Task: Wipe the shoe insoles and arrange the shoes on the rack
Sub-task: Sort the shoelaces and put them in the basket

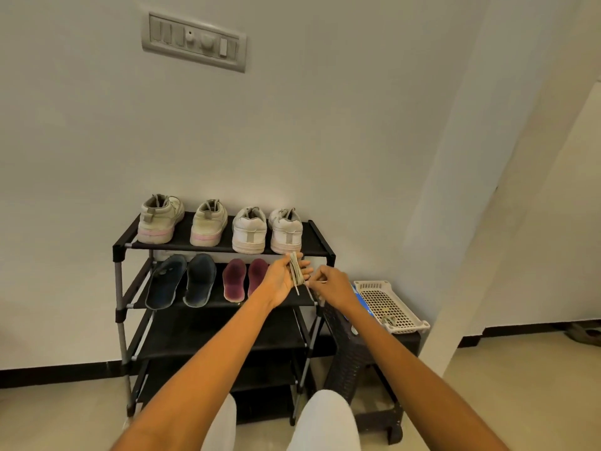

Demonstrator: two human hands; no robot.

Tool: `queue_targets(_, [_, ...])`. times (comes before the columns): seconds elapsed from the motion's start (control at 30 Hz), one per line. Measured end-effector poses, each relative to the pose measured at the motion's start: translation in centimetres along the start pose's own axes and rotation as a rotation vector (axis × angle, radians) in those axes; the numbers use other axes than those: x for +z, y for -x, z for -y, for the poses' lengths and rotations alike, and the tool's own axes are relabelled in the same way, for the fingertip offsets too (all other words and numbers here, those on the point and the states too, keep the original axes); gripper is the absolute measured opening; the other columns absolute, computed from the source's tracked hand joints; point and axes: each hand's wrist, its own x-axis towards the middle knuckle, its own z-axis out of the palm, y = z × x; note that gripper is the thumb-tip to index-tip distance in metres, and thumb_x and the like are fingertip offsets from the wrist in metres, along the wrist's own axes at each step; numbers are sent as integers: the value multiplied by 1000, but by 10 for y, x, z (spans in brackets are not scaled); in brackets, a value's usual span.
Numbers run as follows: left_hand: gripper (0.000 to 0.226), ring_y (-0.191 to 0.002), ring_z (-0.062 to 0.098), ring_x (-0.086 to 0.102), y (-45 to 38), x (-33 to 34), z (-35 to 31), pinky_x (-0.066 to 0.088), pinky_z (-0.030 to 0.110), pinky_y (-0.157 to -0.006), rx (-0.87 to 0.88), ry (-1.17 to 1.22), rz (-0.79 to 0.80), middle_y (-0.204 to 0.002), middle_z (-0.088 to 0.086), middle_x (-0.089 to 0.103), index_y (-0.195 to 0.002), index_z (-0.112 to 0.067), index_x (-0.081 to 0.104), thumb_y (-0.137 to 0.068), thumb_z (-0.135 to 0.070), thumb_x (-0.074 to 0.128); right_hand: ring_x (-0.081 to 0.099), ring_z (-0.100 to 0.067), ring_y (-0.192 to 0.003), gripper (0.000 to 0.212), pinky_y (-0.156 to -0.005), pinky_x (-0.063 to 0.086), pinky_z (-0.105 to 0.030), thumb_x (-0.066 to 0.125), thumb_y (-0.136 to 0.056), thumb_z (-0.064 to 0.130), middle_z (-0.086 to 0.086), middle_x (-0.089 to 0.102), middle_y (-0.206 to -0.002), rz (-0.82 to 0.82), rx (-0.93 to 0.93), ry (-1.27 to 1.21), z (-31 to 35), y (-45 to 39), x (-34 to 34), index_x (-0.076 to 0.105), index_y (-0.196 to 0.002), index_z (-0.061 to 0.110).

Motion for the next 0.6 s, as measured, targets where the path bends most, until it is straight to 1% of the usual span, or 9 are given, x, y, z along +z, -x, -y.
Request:
queue_targets(0.07, [32,-86,24,61,3,-2,6,49,35,-77,-24,-53,6,-97,14,61,-103,-7,57,-103,-21,28,61,-11,-67,7,-68,53,-27,65,-84,14,-1,64,-79,36,-57,-2,-1,3,0,60,-81,12])
queue_targets(0.13, [33,-81,21,60,5,-4,12,47,32,-74,-32,-122,13,-94,12,61,-105,-8,58,-103,-22,29,60,-10,-70,3,-72,52,-29,61,-85,9,1,64,-81,121,-110,7,0,5,1,63,-87,7])
queue_targets(0.2, [33,-79,19,59,8,-8,15,47,31,-73,-50,-180,14,-91,11,62,-110,-8,58,-103,-22,28,60,-10,-70,4,-73,51,-30,61,-85,9,2,64,-80,148,-134,42,-1,5,3,63,-88,8])
queue_targets(0.27, [35,-77,19,60,11,-12,17,48,31,-73,-73,-235,34,-91,11,63,-111,-7,58,-103,-22,28,62,-13,-74,4,-75,52,-31,64,-84,14,1,66,-82,125,-150,81,-3,5,6,62,-86,11])
queue_targets(0.33, [36,-76,19,60,12,-16,18,50,33,-75,-111,-272,67,-92,11,63,-107,-7,60,-104,-23,28,62,-14,-78,9,-75,50,-28,66,-82,16,0,65,-84,125,-174,140,-3,4,7,60,-85,11])
queue_targets(0.4, [39,-75,20,61,16,-22,20,52,36,-78,-166,-298,107,-89,11,64,-103,-7,60,-104,-29,28,57,-15,-80,14,-73,46,-29,66,-81,17,0,59,-88,154,-228,260,-3,2,9,56,-88,9])
queue_targets(0.47, [44,-67,20,63,19,-25,22,52,33,-70,-197,-385,169,-78,9,63,-99,-8,59,-104,-35,25,52,-15,-80,24,-70,44,-29,68,-79,21,3,49,-92,126,-278,354,-5,1,12,51,-94,11])
queue_targets(0.53, [47,-57,17,59,19,-27,25,49,29,-61,-214,-435,189,-69,7,60,-94,-8,58,-104,-39,23,49,-10,-83,38,-71,45,-28,72,-76,27,5,45,-98,97,-302,377,-9,-5,14,47,-102,16])
queue_targets(0.6, [51,-51,16,54,15,-28,28,44,27,-54,-234,-442,178,-61,6,60,-89,-7,56,-103,-41,21,49,-9,-93,45,-79,47,-28,73,-76,32,4,48,-108,181,-310,354,-16,-12,12,47,-111,19])
